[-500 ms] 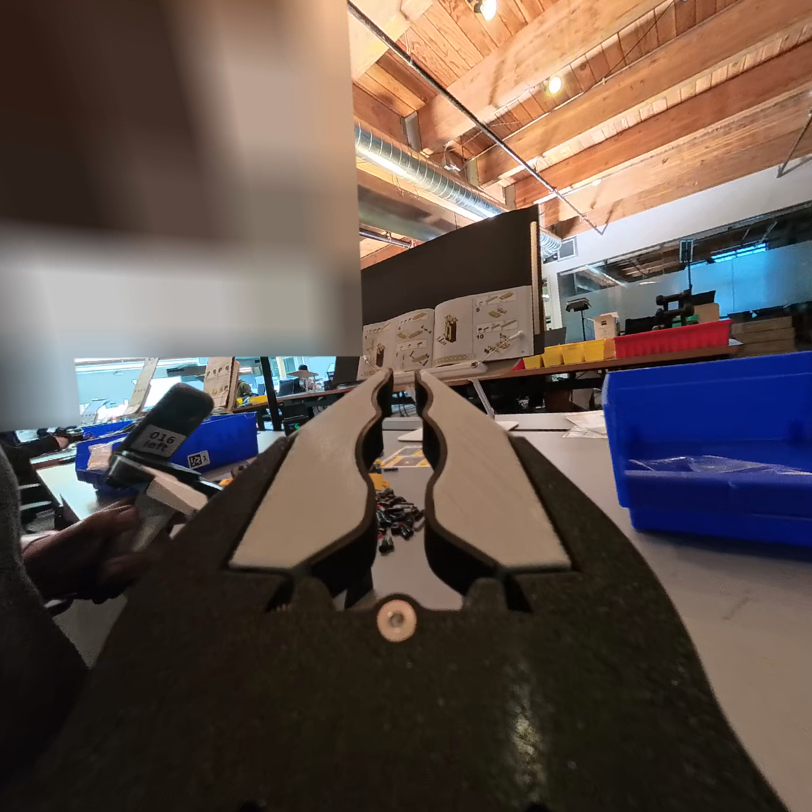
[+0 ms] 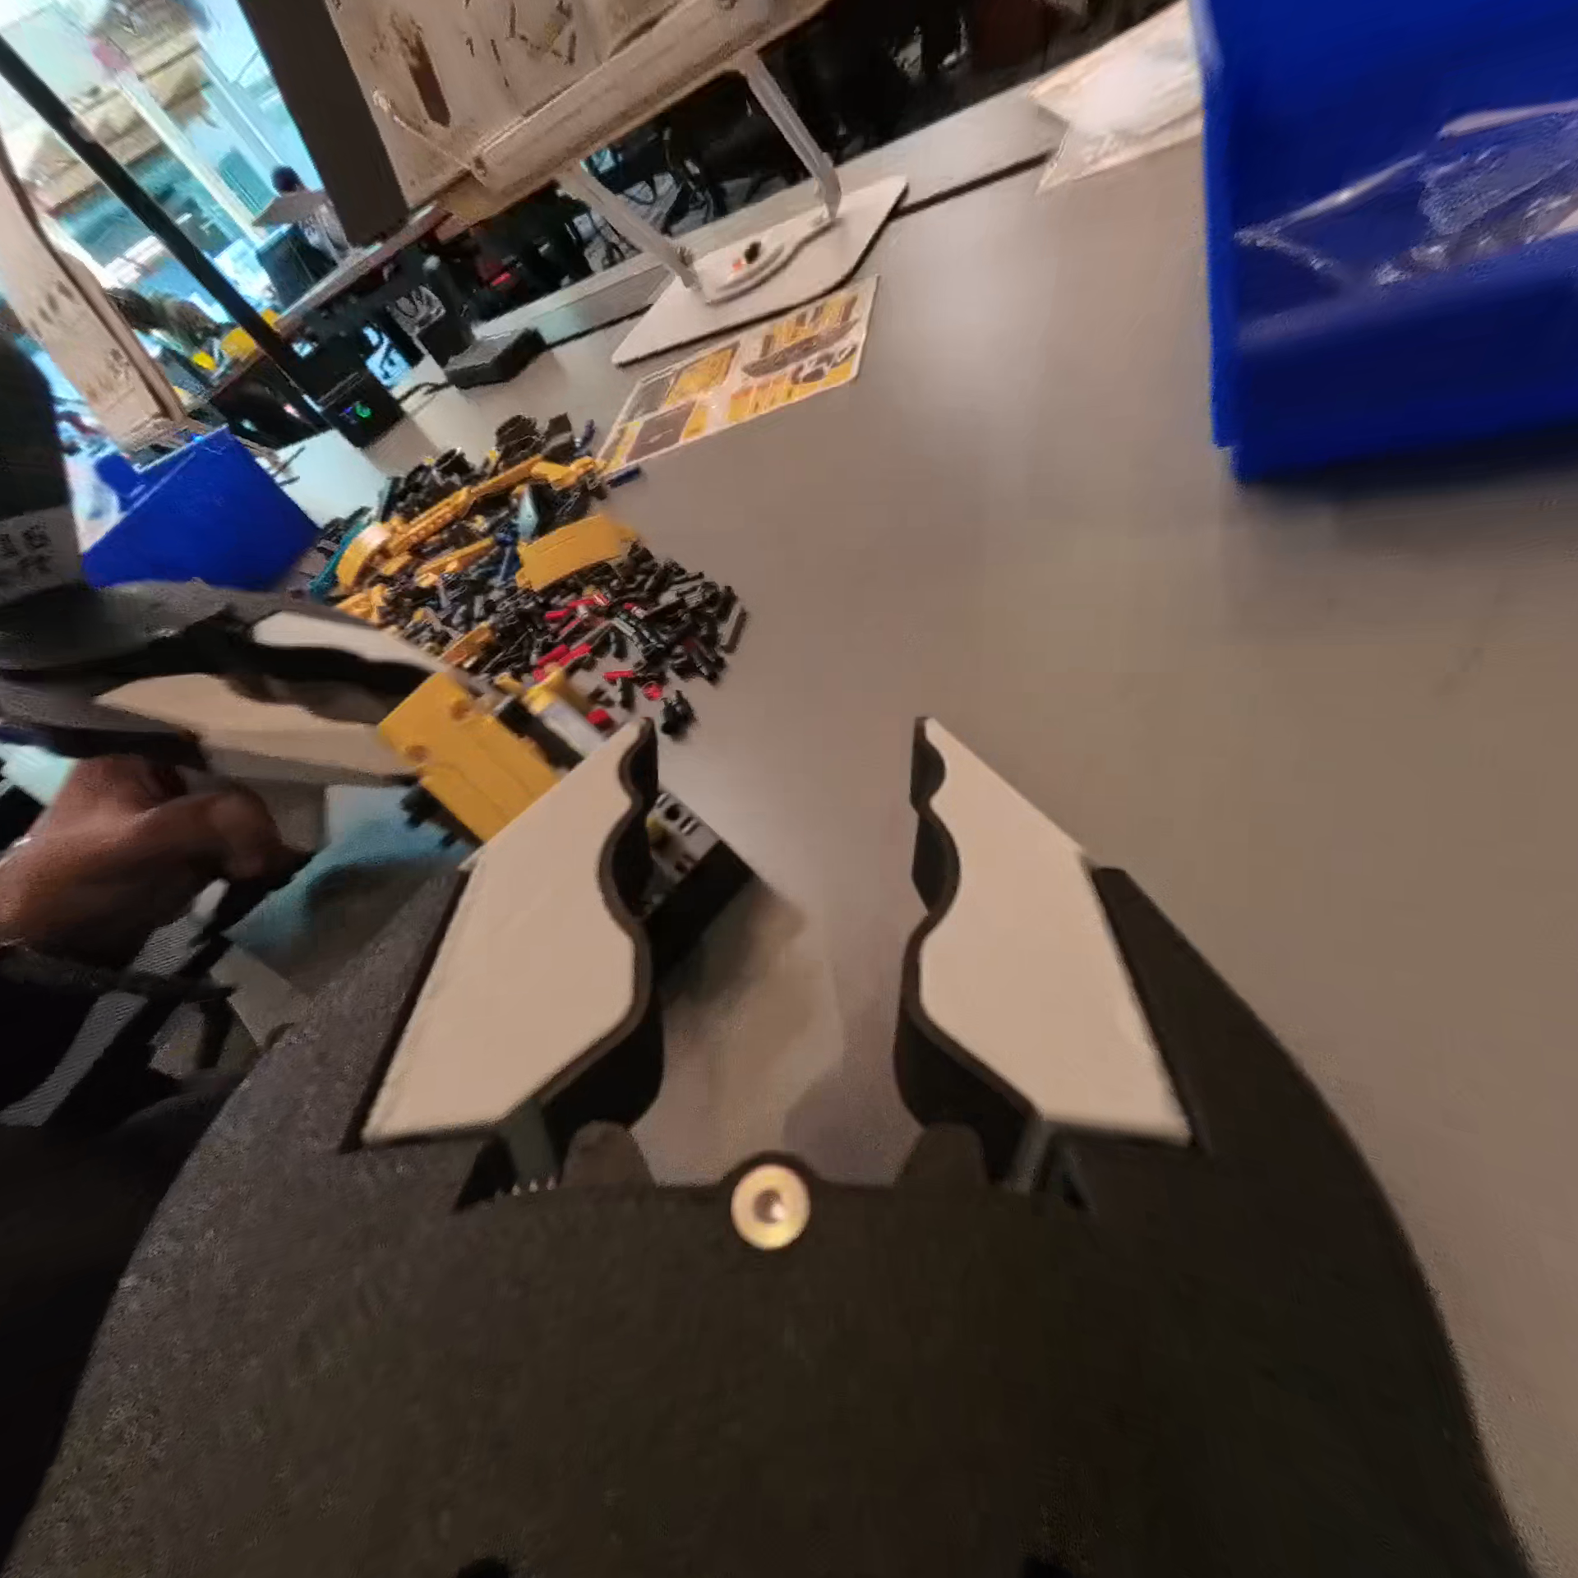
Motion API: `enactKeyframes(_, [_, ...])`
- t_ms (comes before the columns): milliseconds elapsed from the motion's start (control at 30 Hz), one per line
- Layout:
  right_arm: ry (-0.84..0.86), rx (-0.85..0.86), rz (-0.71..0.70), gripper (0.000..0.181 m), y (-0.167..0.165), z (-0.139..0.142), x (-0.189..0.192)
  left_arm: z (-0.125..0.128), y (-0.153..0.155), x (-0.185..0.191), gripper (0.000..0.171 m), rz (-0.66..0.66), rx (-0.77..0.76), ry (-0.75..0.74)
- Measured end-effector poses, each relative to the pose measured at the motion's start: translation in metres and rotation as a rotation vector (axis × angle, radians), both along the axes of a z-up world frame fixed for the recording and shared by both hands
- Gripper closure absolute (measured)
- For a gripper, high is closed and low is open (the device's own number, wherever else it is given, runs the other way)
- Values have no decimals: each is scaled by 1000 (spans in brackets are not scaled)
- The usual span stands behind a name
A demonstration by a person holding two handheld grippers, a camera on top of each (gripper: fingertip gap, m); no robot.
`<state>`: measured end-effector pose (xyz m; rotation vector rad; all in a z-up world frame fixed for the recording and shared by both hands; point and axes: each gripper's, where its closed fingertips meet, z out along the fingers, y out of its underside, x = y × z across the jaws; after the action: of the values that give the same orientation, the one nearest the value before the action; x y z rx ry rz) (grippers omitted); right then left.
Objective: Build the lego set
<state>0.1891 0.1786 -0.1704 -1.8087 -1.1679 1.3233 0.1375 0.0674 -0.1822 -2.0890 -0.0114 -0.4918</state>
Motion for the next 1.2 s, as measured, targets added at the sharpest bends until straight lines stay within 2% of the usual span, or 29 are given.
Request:
enactKeyframes(100, [22,-53,21,122,-14,7,4,-2,20,-11,132,-21,0,66])
enactKeyframes(200, [-14,-25,26,122,-20,7,14,1,32,-17,132,-28,-14,49])
enactKeyframes(400, [-13,162,103,127,-38,20,28,26,16,-7,132,-16,124,-32])
enactKeyframes(500, [-82,299,158,132,-46,11,31,24,9,6,132,-28,139,-25])
enactKeyframes(700, [-235,506,245,132,-52,-19,26,16,15,25,132,-70,121,-1])
enactKeyframes(767, [-235,506,274,132,-55,-23,21,17,18,28,132,-76,127,-6])
enactKeyframes(1000, [-167,398,342,150,-58,-21,14,12,23,31,132,-79,118,31])
enactKeyframes(1200, [-170,409,359,150,-61,-26,15,16,27,30,132,-74,138,7])
